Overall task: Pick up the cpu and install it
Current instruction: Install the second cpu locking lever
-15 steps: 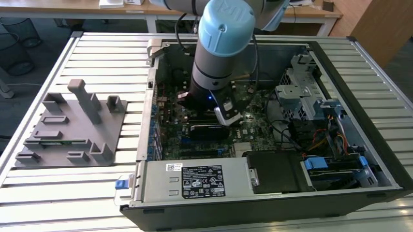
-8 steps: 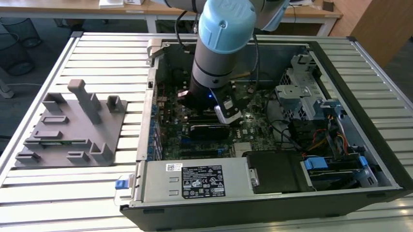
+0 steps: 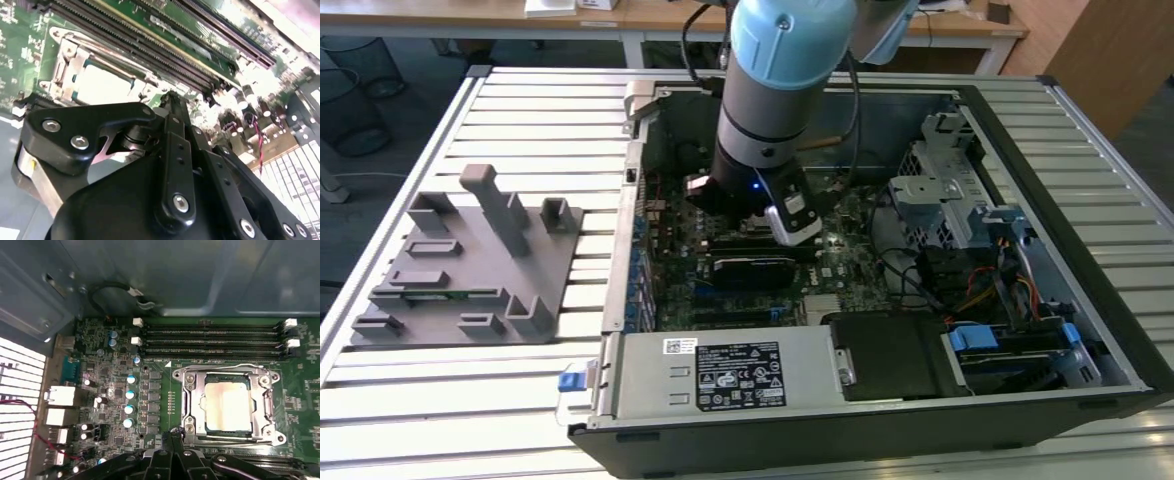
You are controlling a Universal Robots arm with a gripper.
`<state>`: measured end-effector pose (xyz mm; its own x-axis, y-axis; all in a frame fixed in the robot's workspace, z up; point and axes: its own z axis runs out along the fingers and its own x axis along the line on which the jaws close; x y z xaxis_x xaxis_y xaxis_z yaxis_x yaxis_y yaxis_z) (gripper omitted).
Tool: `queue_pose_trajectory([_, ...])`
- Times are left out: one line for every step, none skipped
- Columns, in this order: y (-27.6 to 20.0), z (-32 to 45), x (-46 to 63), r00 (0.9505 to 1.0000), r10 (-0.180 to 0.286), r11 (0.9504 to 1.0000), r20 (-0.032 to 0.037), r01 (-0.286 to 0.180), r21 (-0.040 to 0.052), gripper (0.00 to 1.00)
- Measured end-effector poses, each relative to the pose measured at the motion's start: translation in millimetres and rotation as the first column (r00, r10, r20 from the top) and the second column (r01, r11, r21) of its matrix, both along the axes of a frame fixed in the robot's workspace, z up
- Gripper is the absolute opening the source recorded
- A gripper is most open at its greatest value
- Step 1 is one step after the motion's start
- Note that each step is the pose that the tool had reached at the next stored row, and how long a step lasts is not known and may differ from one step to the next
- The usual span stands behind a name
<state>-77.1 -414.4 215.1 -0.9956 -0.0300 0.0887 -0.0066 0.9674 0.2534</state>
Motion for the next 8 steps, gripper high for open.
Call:
queue_pose_trajectory([0.0,2.6,0.0,1.0000,0.000,1.0000,0.0000,0.000,0.0000,0.11])
queue_pose_trajectory([0.0,4.8,0.0,1.0000,0.000,1.0000,0.0000,0.000,0.0000,0.11])
queue_pose_trajectory([0.0,6.5,0.0,1.0000,0.000,1.0000,0.0000,0.000,-0.0001,0.11])
queue_pose_trajectory([0.0,8.0,0.0,1.0000,0.000,1.0000,0.0000,0.000,0.0000,0.11])
queue_pose_trajectory([0.0,9.3,0.0,1.0000,0.000,1.0000,0.0000,0.000,0.0000,0.11])
queue_pose_trajectory([0.0,10.8,0.0,1.0000,0.000,1.0000,0.0000,0.000,0.0000,0.11])
queue_pose_trajectory([0.0,12.1,0.0,1.0000,0.000,1.0000,0.0000,0.000,-0.0001,0.11])
queue_pose_trajectory([0.0,13.1,0.0,1.0000,0.000,1.0000,0.0000,0.000,0.0000,0.11])
